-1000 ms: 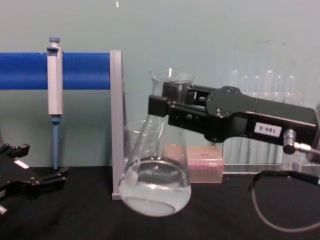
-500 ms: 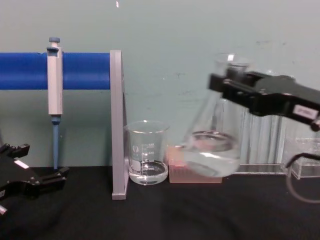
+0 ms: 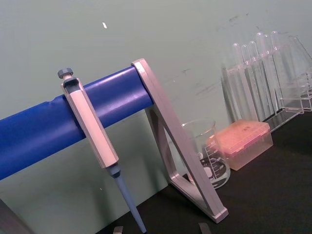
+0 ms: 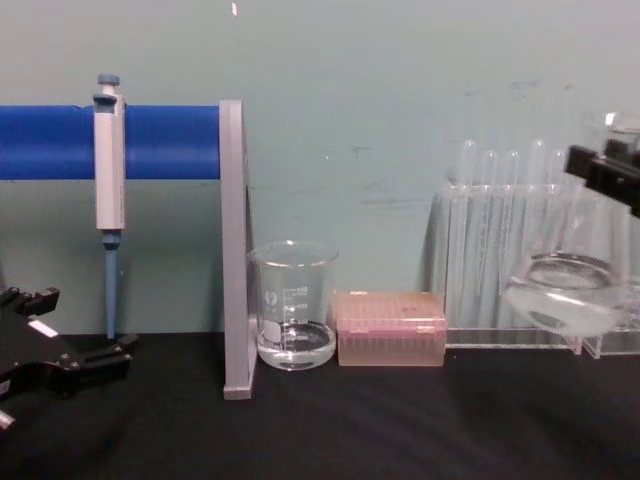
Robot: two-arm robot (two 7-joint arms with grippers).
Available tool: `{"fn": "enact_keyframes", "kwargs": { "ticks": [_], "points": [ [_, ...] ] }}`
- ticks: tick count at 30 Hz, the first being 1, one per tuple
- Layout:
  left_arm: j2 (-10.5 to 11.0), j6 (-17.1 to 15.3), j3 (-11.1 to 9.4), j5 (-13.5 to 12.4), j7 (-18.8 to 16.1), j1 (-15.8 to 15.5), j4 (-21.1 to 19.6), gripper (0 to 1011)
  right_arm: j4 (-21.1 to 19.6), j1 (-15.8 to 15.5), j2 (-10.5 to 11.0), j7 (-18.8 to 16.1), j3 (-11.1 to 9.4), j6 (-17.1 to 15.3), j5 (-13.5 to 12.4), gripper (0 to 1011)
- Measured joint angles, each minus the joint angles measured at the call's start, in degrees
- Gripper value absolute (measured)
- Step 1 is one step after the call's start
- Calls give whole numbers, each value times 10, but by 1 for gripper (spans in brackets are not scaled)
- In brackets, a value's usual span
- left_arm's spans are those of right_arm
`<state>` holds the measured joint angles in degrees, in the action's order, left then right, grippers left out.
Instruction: Grasp the erlenmeyer flask with one hand, shake it three times, then place it back.
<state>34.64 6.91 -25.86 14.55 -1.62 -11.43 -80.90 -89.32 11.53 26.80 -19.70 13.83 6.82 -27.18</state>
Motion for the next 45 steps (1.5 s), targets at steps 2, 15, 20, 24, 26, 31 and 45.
{"fn": "enact_keyframes", "kwargs": {
  "ticks": [2,15,20,24,26,31,45],
  "points": [
    [0,0,0,0,0,0,0,1001,-3,-6,0,8,-10,-3,3,456],
    [0,0,0,0,0,0,0,1001,2,-4,-11,-23,-13,-17,9,456],
    [0,0,0,0,0,0,0,1001,8,12,-14,-66,11,-24,3,457],
    [0,0,0,0,0,0,0,1001,13,26,-17,-101,35,-25,-6,456],
    [0,0,0,0,0,0,0,1001,16,35,-17,-123,51,-24,-11,456],
    [0,0,0,0,0,0,0,1001,20,56,-18,-165,85,-21,-21,456],
    [0,0,0,0,0,0,0,1001,20,79,-17,-209,132,-12,-39,456]
  ]
}}
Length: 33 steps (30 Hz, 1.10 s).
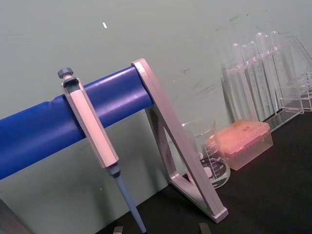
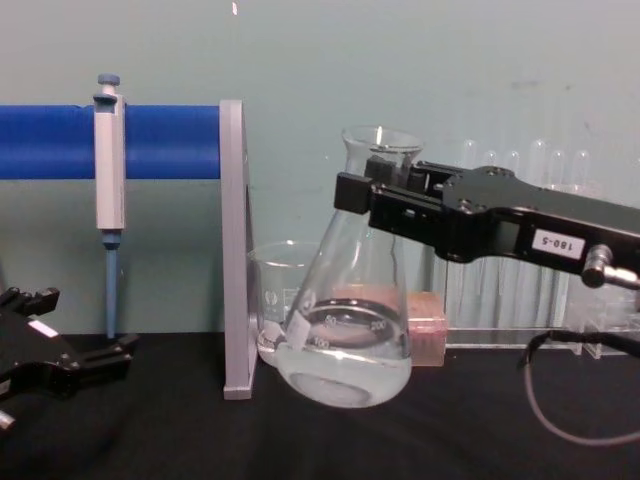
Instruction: Grasp the erlenmeyer flask with one hand, shake it three times, then place it back.
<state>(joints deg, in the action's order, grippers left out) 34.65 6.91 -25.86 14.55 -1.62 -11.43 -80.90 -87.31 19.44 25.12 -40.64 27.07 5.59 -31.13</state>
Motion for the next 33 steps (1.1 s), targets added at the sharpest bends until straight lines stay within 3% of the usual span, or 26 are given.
{"fn": "enact_keyframes", "kwargs": {
  "ticks": [8,12,19,30,33],
  "points": [
    [0,0,0,0,0,0,0,1001,-8,-9,8,31,-6,11,-4,456],
    [0,0,0,0,0,0,0,1001,-16,-22,13,64,-17,18,4,456],
    [0,0,0,0,0,0,0,1001,-38,-53,18,133,-49,21,33,457],
    [0,0,0,0,0,0,0,1001,-69,-113,21,242,-133,9,69,456],
    [0,0,0,0,0,0,0,1001,-73,-123,21,257,-147,7,73,456]
  ]
}}
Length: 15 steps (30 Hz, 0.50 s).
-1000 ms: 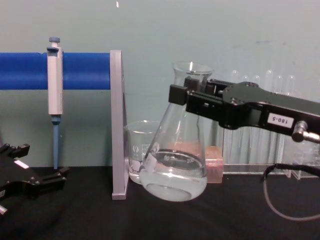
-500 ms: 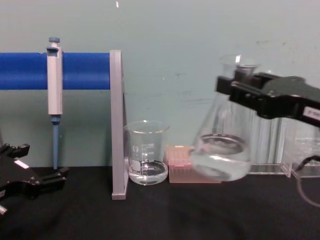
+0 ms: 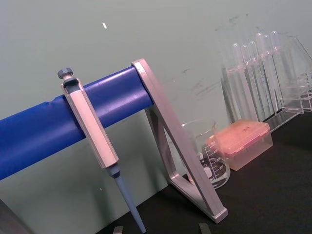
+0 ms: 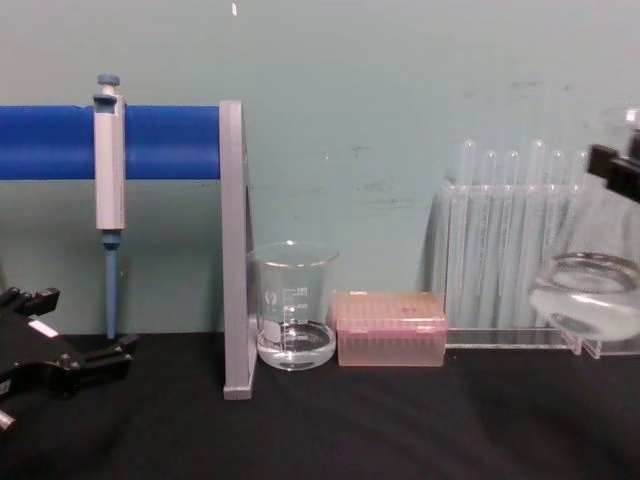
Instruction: Grasp the erlenmeyer flask with one hand, shake it three times, then place it back.
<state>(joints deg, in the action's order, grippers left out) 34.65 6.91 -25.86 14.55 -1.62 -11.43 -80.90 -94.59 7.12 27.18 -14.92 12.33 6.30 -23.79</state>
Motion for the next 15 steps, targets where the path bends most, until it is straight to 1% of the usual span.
{"fn": "enact_keyframes", "kwargs": {
  "ticks": [1,5,7,10,15],
  "points": [
    [0,0,0,0,0,0,0,1001,-2,-6,0,8,-9,-2,3,456],
    [0,0,0,0,0,0,0,1001,-5,-15,-3,17,-22,-5,8,456],
    [0,0,0,0,0,0,0,1001,-5,-17,-4,18,-26,-6,9,457],
    [0,0,0,0,0,0,0,1001,-5,-17,-8,14,-28,-8,11,456],
    [0,0,0,0,0,0,0,1001,2,-7,-15,-12,-22,-8,11,456]
  ]
}}
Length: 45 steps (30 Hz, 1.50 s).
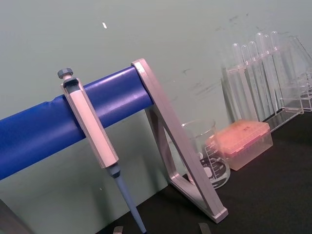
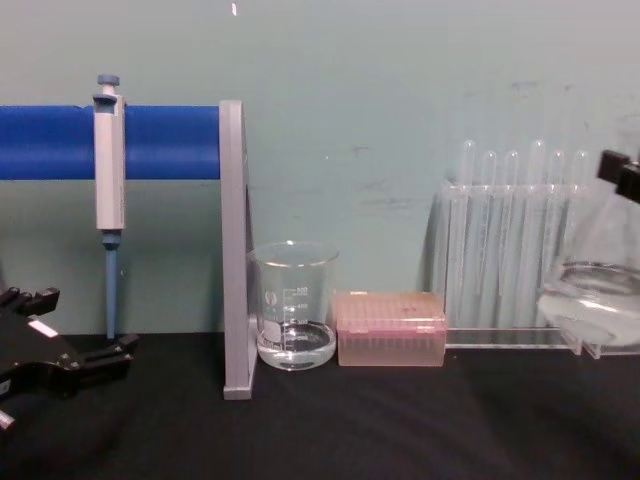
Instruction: Grasp the erlenmeyer flask with one hand, shake it three times, then place it back.
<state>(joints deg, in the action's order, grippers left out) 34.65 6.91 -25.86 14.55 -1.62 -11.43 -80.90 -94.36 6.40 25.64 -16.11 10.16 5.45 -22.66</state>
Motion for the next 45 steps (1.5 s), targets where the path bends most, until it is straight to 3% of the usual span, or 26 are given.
{"fn": "enact_keyframes", "kwargs": {
  "ticks": [9,21,36,45],
  "points": [
    [0,0,0,0,0,0,0,1001,18,28,-13,-63,30,-2,-1,456],
    [0,0,0,0,0,0,0,1001,52,79,-18,-153,99,4,-23,456],
    [0,0,0,0,0,0,0,1001,63,98,-2,-187,136,-1,-53,456],
    [0,0,0,0,0,0,0,1001,79,112,11,-203,152,1,-58,456]
  ]
}}
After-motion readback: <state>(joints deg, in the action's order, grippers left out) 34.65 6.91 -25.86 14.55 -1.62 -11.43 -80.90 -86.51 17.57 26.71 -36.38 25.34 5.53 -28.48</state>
